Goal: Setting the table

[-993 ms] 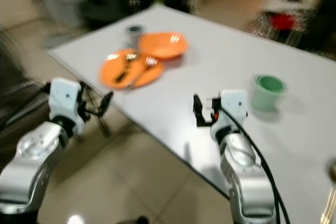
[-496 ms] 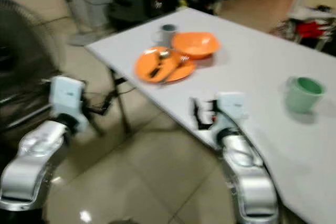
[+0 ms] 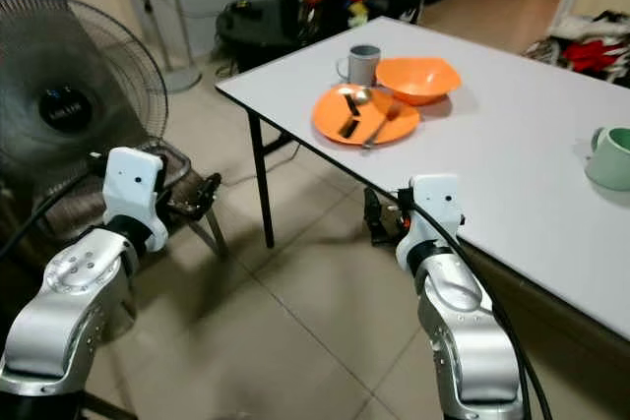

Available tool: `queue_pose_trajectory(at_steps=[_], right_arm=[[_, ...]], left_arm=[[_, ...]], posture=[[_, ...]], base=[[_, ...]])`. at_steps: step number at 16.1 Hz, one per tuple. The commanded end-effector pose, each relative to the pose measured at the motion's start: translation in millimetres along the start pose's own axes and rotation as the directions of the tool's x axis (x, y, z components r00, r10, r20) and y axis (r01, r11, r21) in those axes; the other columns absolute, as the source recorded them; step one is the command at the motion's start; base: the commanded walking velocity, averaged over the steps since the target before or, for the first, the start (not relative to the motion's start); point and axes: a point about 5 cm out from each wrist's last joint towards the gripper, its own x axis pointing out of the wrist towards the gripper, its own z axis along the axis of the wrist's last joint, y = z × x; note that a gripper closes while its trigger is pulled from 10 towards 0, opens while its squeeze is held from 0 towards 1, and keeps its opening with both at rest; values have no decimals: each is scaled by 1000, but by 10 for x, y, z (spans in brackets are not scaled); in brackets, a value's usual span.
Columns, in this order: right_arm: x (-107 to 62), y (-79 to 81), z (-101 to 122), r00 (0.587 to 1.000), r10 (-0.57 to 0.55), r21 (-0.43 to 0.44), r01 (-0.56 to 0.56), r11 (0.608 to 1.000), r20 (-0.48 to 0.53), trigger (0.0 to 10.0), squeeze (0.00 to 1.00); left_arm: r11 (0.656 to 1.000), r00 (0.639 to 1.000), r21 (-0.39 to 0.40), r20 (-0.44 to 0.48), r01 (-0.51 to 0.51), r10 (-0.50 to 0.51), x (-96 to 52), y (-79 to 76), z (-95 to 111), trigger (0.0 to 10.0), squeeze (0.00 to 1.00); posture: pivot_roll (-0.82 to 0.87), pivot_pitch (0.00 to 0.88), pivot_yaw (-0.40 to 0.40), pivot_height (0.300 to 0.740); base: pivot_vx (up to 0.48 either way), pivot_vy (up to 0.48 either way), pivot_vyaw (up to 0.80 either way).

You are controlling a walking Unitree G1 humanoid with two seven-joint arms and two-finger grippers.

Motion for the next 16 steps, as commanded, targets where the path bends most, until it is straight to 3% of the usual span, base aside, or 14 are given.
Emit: queue_pose_trajectory(at_steps=[1,5,16], right_arm=[[28,71,47,999,31,2,-31,1000,16,10000,0],[41,104,93,997,71,-28,-70,997,32,10000,0],[43,312,194,960,263,-20,-262,965,93,10000,0]], left_arm=[[999,999,3,-18,-33,33,-20,79,-41,10000,0],[999,999,-3,-14,-34,34,-24,74,-37,10000,0],[999,999,39,26,-22,21,-49,114,131,10000,0]], posture=[[48,0,39,740],[53,0,30,740],[88,0,38,740]], base=[[0,330,0],[0,336,0],[0,337,800]])
